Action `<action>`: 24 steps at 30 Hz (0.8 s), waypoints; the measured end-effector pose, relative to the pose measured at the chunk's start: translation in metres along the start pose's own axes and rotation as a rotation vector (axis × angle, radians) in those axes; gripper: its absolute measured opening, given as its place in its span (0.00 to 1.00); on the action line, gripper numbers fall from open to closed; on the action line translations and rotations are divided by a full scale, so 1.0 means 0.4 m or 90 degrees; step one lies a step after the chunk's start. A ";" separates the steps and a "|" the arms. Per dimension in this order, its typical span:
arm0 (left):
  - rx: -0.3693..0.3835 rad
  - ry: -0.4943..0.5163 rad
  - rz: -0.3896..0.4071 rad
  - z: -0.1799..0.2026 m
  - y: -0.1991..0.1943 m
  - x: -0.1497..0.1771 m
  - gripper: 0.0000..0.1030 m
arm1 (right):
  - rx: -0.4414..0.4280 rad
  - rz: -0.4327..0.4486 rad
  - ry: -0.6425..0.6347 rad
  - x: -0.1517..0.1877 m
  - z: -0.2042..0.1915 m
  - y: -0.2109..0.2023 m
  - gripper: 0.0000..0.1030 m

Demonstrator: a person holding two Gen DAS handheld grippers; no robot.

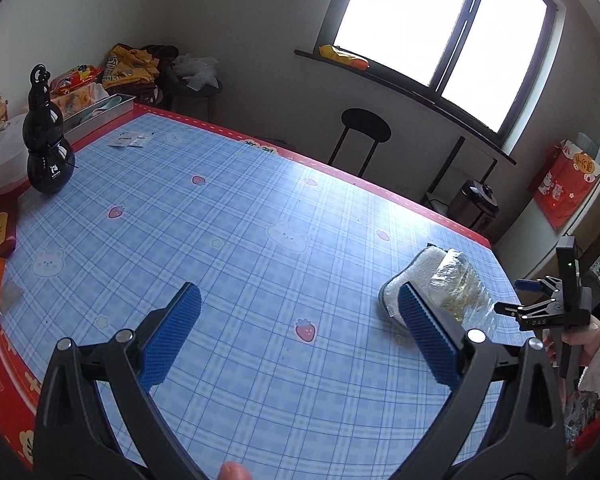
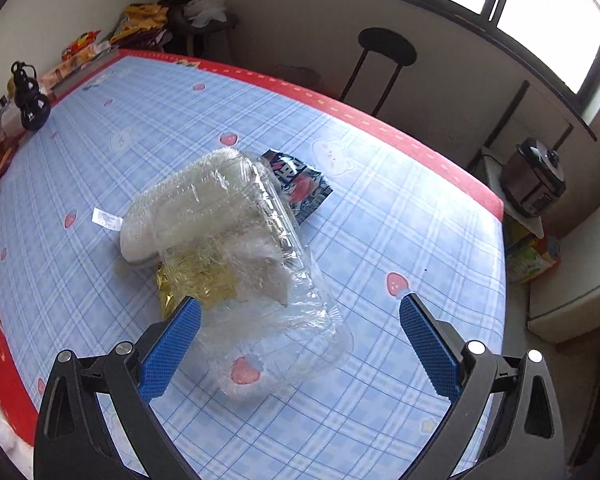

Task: Collect trash
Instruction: 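Bring both tools back to the table toward the bottle and sponge, then grasp the clear plastic bottle with the right tool and lift it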

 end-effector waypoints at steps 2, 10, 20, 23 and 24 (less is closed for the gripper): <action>-0.002 0.001 -0.010 -0.015 0.017 -0.002 0.95 | -0.033 -0.014 -0.026 -0.020 -0.016 0.032 0.94; -0.003 0.006 -0.027 -0.040 0.062 -0.015 0.95 | -0.141 -0.047 -0.017 -0.090 -0.011 0.116 0.95; 0.006 0.008 -0.044 -0.012 0.090 -0.008 0.95 | -0.270 -0.138 0.062 -0.068 -0.027 0.178 0.95; 0.008 0.015 -0.049 0.002 0.093 -0.005 0.95 | -0.277 -0.134 0.081 -0.050 -0.022 0.168 0.92; 0.009 0.017 -0.049 0.006 0.093 -0.005 0.95 | -0.276 -0.128 0.082 -0.044 -0.023 0.160 0.88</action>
Point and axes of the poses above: each gripper's, at about its wrist camera, not at the fingertips, and y roughly the way its jaws point, z to its right, x to its underside, the point moved 2 cm from there along y, roughly the way its jaws point, and after that the axes turned 3 degrees about -z, right-handed, at the moved point
